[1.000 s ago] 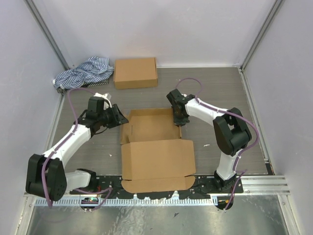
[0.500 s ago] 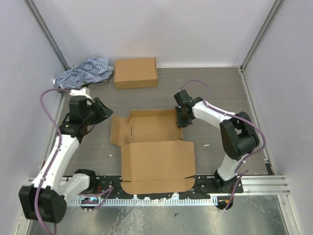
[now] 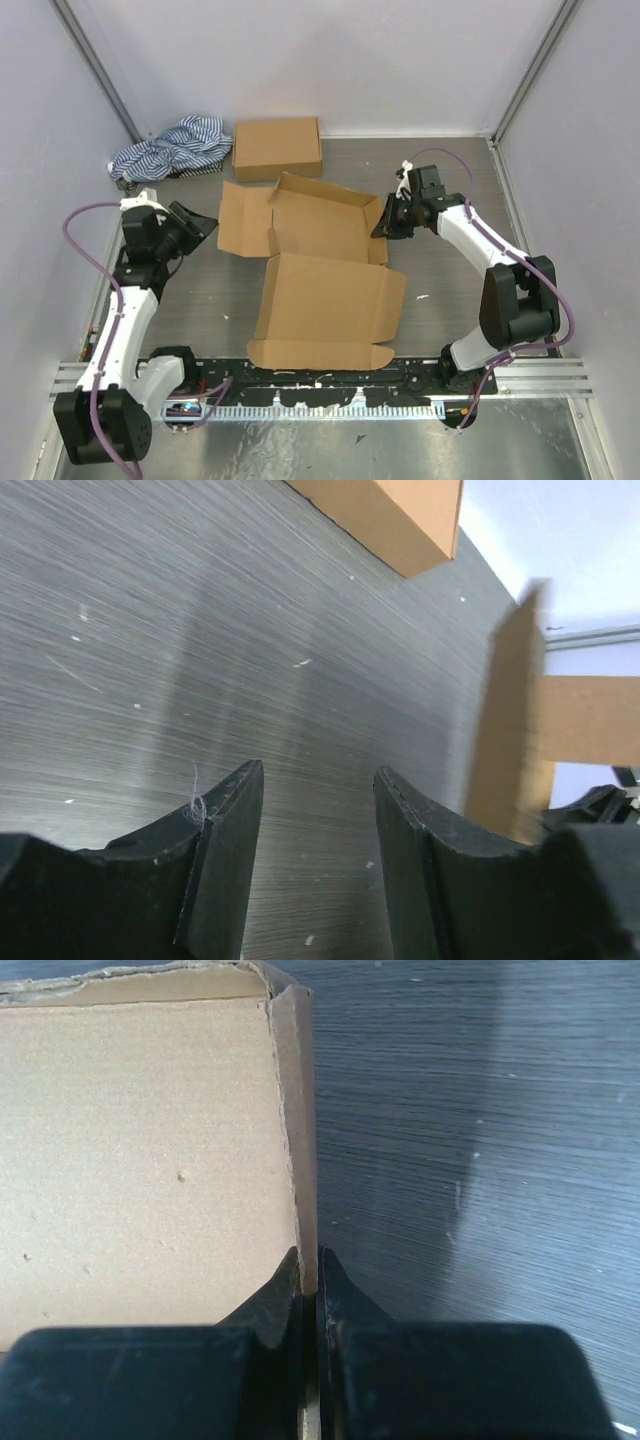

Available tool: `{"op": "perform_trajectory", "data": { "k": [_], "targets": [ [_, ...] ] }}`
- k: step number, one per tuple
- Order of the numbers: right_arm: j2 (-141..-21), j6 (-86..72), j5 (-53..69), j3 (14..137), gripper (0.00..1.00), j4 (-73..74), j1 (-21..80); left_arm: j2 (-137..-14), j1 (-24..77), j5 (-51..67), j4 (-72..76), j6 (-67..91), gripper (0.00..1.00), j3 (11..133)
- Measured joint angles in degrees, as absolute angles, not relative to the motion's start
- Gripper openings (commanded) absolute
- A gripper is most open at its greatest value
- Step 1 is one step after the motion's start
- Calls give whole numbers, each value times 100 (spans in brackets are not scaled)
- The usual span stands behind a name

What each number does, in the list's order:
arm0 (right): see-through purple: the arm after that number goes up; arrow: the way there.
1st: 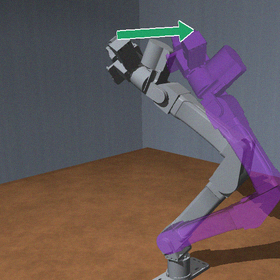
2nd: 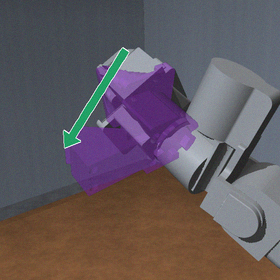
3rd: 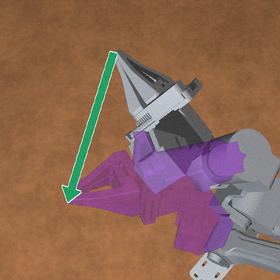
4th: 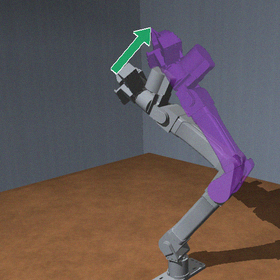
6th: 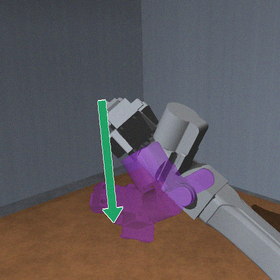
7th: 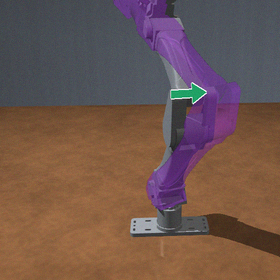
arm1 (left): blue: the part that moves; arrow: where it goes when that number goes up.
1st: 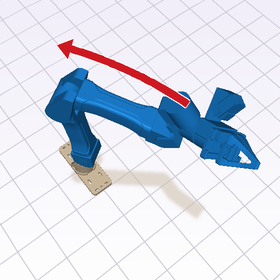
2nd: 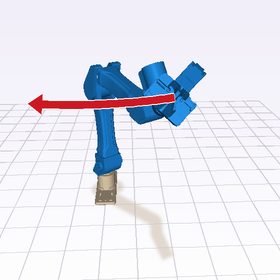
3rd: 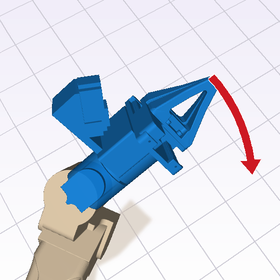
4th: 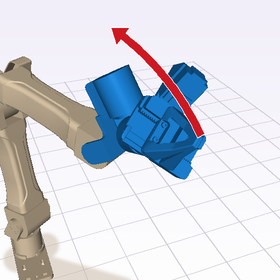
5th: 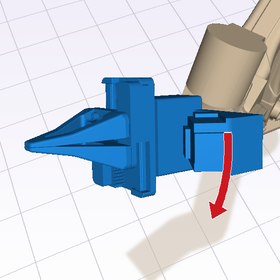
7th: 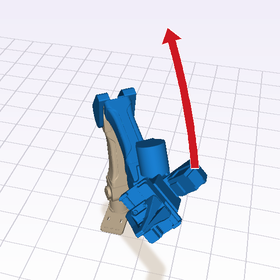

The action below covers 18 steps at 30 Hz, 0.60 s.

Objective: Fold the paper box

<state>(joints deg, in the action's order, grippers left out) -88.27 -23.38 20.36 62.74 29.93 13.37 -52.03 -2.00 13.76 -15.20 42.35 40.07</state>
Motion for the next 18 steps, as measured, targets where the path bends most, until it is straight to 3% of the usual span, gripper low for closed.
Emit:
{"op": "perform_trajectory", "data": {
  "k": [10,18],
  "targets": [
    [-8656,-2370,3009,6213,1,2749,1107,-6335,-344,3061,1675,6368,54,2768],
    [-8659,-2366,3201,6211,1,2740,1107,-6475,-344,3612,3885,7640,54,2458]
  ]
}}
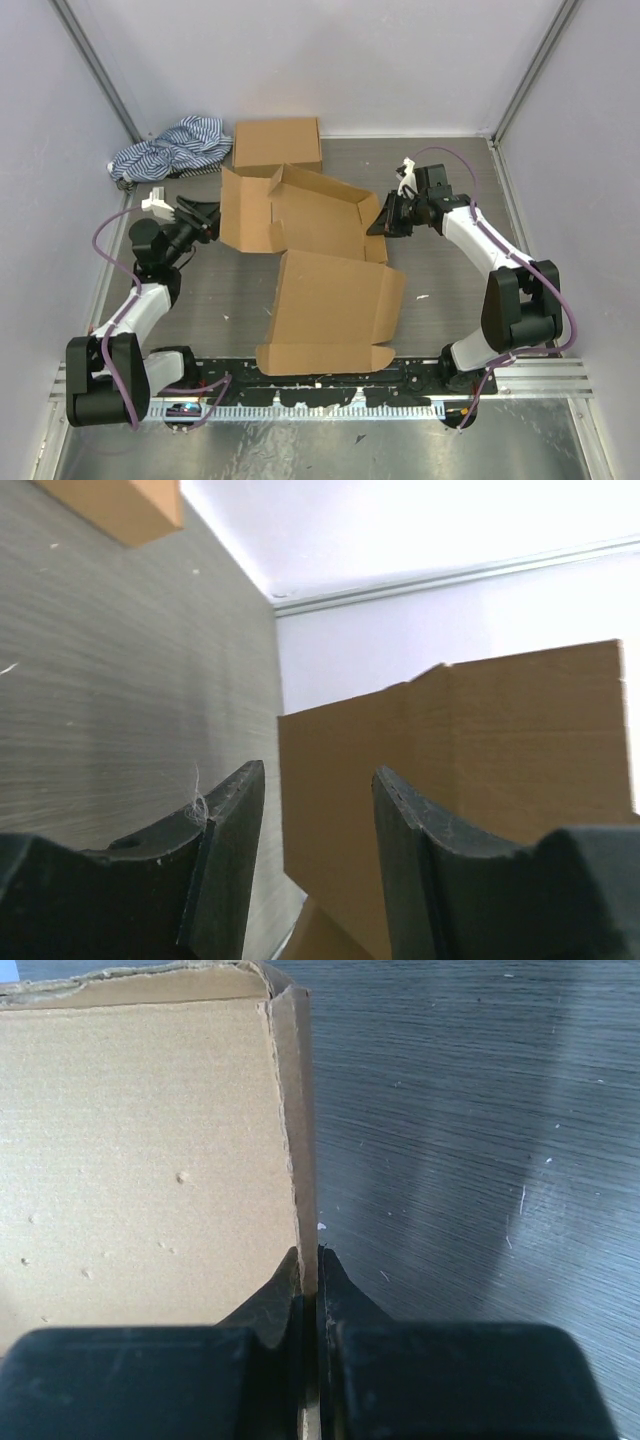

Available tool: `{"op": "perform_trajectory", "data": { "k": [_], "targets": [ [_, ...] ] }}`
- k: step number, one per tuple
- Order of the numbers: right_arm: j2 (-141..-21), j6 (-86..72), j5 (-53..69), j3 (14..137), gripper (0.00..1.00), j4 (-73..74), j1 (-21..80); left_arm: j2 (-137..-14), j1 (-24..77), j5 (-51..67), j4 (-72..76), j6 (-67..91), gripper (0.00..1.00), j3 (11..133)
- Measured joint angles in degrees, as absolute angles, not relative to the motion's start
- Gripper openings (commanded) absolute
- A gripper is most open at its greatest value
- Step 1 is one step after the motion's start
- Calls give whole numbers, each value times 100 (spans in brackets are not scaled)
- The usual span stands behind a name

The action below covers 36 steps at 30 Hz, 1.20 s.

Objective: Fold the paper box

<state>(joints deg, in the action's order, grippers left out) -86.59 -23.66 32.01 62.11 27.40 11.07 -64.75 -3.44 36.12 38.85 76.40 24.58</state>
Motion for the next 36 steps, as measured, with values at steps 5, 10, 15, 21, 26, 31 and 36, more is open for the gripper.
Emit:
{"op": "perform_trajectory", "data": {
  "k": [5,10,15,21,26,31,36],
  "targets": [
    [-8659,-2364,3232,6208,1,2742,1109,-6460,-342,3704,4466,7957,54,2458],
    [-8659,-2322,3131,6208,1,2757,1184,-6462,-154,3723,4707,8062,54,2458],
    [-8672,-2261,2792,6211,1,2893,1326,-6523,152,3719,4882,8106,54,2458],
    [-8799,-2259,2458,6211,1,2958,1393,-6528,204,3699,5068,8149,54,2322],
    [-8853,-2257,2078,6217,1,3068,1525,-6547,287,3686,5068,8121,54,2217],
    [-8873,-2252,1761,6226,1,3186,1721,-6794,484,3739,4939,7872,54,2235],
    [-8941,-2248,1463,6239,1,3249,1865,-7028,661,3798,4473,7474,52,2285]
  ]
}}
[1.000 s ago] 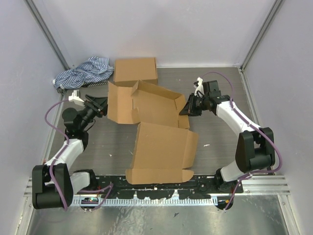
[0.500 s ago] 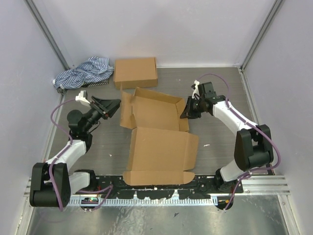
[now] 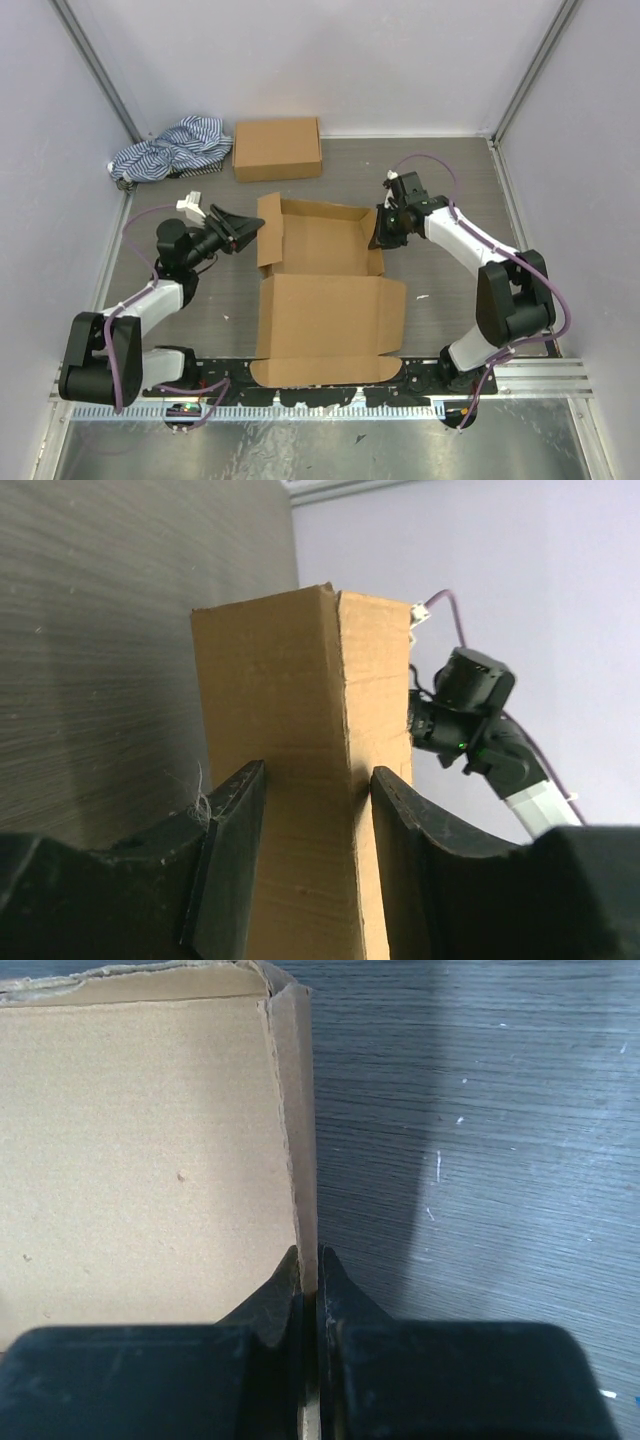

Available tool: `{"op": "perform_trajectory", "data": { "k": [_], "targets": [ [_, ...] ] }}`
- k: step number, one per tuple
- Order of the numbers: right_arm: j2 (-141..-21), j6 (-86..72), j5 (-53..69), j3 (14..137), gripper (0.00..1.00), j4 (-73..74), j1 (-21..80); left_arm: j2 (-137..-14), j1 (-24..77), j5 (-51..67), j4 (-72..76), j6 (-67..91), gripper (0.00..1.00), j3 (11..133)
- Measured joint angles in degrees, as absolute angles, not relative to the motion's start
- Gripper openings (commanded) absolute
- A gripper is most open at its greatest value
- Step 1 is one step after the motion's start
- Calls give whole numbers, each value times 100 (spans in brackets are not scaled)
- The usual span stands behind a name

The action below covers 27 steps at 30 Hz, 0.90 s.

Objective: Fold the paper box

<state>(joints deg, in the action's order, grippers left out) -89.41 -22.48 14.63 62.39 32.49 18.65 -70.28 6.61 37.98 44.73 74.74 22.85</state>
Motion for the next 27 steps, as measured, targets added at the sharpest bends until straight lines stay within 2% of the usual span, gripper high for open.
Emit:
{"op": "perform_trajectory", "data": {
  "k": [5,17,27],
  "targets": [
    [-8995,-2235,1076,6281,1,3361,2036,-7109,803,3802,3612,6866,50,2469],
    [-9428,-2281,-93,6447,1,3588,2661,-7048,1420,2980,228,4646,47,3439],
    [-9806,-2392,-779,6613,1,3839,3020,-7679,2102,2010,-1260,3758,45,3942]
  ]
}}
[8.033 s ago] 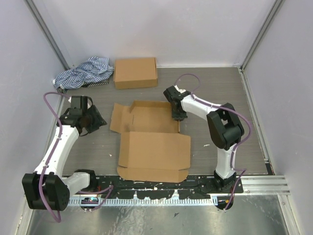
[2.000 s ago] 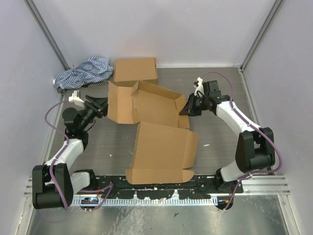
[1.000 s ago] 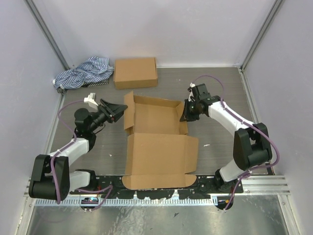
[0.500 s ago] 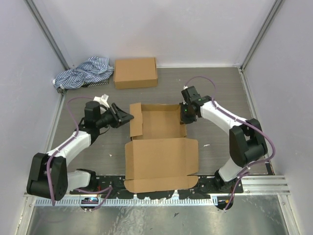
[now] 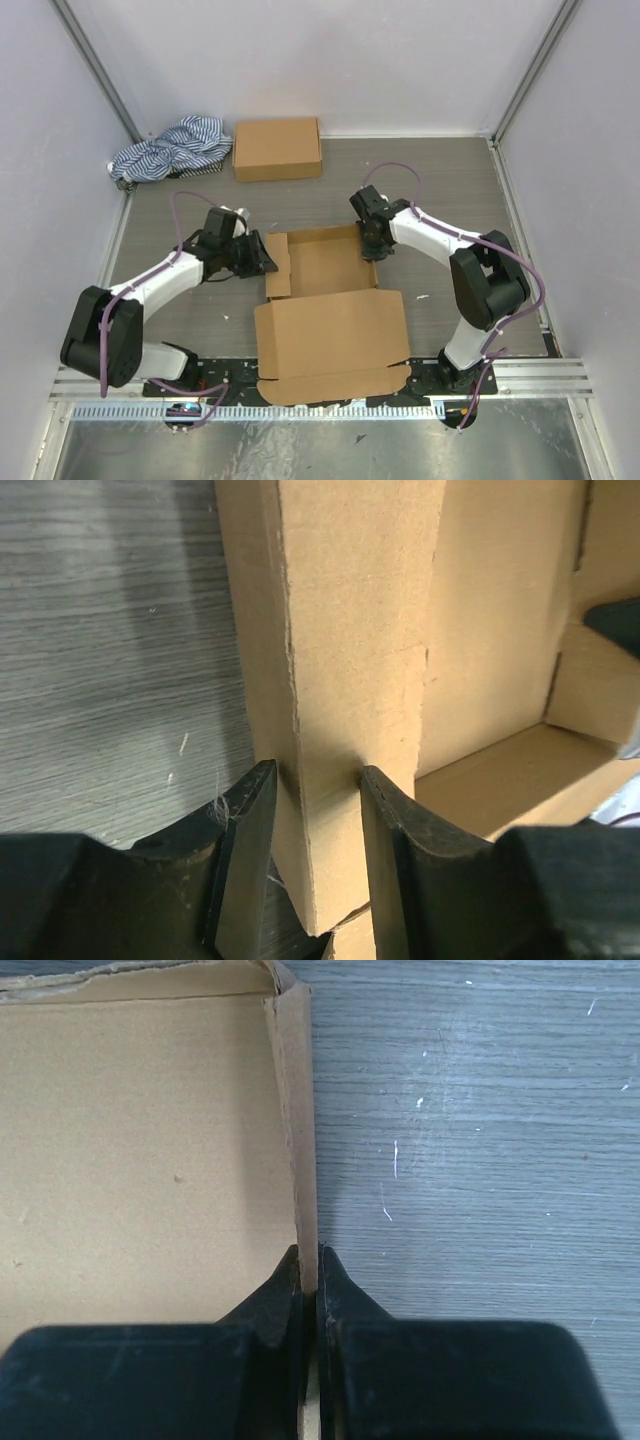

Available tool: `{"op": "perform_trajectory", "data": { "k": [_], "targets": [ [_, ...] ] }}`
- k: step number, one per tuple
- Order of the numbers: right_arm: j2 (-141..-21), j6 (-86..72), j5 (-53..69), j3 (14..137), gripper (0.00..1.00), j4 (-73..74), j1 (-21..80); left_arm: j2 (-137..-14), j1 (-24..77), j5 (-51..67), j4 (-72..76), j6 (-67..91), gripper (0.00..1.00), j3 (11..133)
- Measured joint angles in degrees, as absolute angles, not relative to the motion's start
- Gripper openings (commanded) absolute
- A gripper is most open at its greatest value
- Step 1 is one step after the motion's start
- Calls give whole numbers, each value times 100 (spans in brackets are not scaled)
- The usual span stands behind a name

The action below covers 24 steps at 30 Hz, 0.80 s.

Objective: Fold the paper box

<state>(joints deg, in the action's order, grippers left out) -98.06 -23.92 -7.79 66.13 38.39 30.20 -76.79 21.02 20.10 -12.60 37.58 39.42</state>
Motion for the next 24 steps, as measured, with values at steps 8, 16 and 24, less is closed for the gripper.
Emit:
{"op": "perform_trajectory", "data": {
  "k": [8,16,24],
  "targets": [
    [-9839,-2473,-982,6698,1,3966,3103,-8154,2742,1260,-2034,3457,44,4499],
    [-9889,-2585,-1216,6796,1,4171,3170,-8777,3531,-34,-3312,3291,30,5684],
    [-10057,-2646,-1304,6842,1,4211,3291,-9354,3992,-1044,-4106,3310,23,6243]
  ]
}}
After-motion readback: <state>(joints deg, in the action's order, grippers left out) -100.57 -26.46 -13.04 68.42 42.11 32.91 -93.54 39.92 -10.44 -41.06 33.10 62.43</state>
